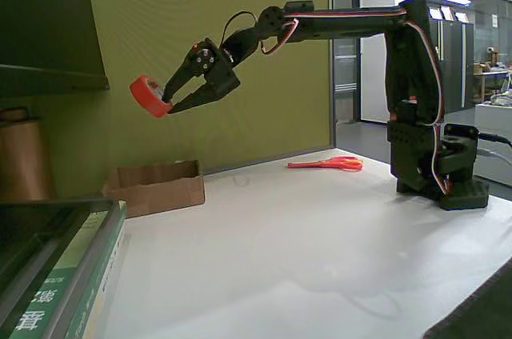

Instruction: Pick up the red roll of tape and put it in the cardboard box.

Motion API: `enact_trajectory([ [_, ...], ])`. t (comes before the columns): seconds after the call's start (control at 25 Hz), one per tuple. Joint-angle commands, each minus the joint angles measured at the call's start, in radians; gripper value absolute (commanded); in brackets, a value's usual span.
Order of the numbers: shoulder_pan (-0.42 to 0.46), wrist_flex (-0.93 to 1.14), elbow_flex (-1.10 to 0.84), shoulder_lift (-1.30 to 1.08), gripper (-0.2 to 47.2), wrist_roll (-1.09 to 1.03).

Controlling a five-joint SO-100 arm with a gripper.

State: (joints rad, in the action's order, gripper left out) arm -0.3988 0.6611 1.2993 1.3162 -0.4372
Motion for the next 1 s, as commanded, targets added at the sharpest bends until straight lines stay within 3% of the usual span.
enact_trajectory([
  [0.0, -0.028, -0.014, -0.071, -0.018, 0.1, -0.023],
  [0.96, -0.080, 0.058, -0.247, -0.313, 0.1, 0.026],
])
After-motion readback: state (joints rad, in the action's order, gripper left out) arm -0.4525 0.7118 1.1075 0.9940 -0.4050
